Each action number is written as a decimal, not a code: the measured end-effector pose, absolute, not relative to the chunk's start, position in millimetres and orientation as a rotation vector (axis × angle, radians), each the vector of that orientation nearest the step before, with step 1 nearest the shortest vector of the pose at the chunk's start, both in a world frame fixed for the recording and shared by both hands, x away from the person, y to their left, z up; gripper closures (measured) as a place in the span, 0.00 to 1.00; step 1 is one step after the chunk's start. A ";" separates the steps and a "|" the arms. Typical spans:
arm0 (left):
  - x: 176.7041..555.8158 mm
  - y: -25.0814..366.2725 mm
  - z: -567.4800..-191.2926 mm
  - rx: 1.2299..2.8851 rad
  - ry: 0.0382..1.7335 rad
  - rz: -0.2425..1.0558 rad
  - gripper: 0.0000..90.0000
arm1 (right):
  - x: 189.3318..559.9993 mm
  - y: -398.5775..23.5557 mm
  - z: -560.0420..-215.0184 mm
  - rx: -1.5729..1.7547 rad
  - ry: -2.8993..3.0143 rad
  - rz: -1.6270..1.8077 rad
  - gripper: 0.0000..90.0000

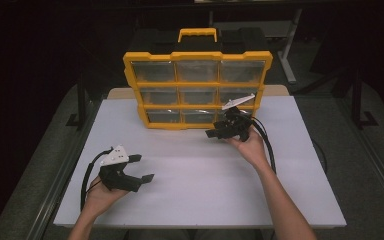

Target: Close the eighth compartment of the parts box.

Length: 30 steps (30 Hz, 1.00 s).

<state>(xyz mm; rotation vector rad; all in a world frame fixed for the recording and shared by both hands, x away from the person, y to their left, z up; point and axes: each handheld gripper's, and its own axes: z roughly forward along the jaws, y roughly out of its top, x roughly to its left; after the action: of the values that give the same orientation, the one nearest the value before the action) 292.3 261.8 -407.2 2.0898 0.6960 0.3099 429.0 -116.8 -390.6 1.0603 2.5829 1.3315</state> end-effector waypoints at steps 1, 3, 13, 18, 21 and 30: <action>292.4 261.7 -407.4 2.088 0.697 0.309 0.17 | 427.4 -118.1 -390.7 1.058 2.578 1.337 0.45; 292.2 261.3 -407.5 2.087 0.698 0.305 0.17 | 425.4 -121.1 -390.7 1.053 2.576 1.336 0.44; 292.2 261.8 -408.4 2.093 0.703 0.302 0.17 | 412.2 -132.1 -389.9 1.065 2.557 1.341 0.36; 292.1 262.0 -408.2 2.092 0.707 0.298 0.17 | 404.3 -137.0 -389.9 1.065 2.548 1.335 0.32; 292.5 262.2 -408.3 2.083 0.712 0.298 0.17 | 400.2 -140.3 -390.2 1.063 2.543 1.333 0.28; 293.0 264.6 -408.1 2.072 0.731 0.302 0.17 | 387.4 -152.4 -388.7 1.072 2.505 1.351 0.21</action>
<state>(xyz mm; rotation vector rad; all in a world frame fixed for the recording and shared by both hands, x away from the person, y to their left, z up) 293.0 264.6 -408.1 2.0716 0.7306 0.3018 387.4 -152.4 -388.7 1.0717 2.5053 1.3510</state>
